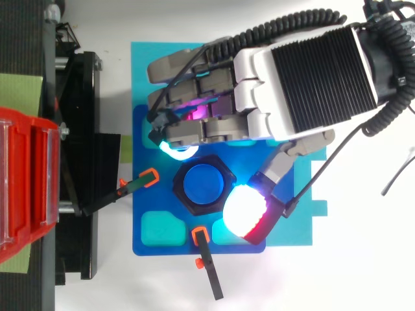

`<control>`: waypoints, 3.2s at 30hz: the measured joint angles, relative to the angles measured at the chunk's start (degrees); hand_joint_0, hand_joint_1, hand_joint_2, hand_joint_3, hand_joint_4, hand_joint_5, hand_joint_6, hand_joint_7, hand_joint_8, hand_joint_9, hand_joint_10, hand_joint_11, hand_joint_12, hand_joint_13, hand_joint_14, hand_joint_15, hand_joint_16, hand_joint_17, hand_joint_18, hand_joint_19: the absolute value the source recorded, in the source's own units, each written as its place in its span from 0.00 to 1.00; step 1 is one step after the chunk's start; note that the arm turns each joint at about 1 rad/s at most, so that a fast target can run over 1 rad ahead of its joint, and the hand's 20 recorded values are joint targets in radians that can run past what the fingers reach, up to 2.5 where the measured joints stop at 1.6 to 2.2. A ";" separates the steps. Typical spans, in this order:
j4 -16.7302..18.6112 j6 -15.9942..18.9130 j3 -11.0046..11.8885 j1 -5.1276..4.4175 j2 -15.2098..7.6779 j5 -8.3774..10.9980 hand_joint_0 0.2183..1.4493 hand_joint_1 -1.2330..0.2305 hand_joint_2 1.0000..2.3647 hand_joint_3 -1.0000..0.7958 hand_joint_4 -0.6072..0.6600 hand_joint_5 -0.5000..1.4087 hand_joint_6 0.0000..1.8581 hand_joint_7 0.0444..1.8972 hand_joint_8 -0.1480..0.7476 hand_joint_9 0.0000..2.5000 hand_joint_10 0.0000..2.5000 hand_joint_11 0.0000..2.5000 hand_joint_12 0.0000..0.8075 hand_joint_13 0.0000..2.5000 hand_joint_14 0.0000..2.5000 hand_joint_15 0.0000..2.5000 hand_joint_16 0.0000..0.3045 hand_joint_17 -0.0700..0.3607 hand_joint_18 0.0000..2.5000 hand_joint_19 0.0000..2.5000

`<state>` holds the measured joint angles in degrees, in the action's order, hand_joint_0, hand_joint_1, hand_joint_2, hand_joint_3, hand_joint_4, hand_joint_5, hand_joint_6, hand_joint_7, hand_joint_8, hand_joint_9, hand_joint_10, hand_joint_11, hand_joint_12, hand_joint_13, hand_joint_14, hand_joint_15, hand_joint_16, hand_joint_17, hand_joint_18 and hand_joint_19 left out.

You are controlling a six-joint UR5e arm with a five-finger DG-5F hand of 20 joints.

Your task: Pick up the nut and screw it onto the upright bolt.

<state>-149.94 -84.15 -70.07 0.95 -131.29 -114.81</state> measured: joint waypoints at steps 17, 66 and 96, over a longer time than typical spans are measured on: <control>0.73 0.13 0.02 1.55 0.06 -1.53 0.21 0.77 0.00 0.28 0.65 0.26 0.27 0.68 0.39 0.46 0.00 0.00 0.23 0.29 0.00 0.00 0.07 0.28 0.18 0.05; 3.14 1.26 0.09 -1.50 -0.38 0.02 0.21 0.76 0.00 0.28 0.66 0.25 0.27 0.62 0.40 0.37 0.00 0.00 0.27 0.23 0.00 0.00 0.09 0.30 0.11 0.04; 2.81 1.39 0.06 1.38 -0.37 -1.91 0.22 0.75 0.00 0.28 0.63 0.27 0.27 0.71 0.40 0.45 0.00 0.00 0.22 0.32 0.00 0.00 0.08 0.28 0.22 0.08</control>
<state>-147.13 -82.76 -70.01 2.33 -131.66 -116.71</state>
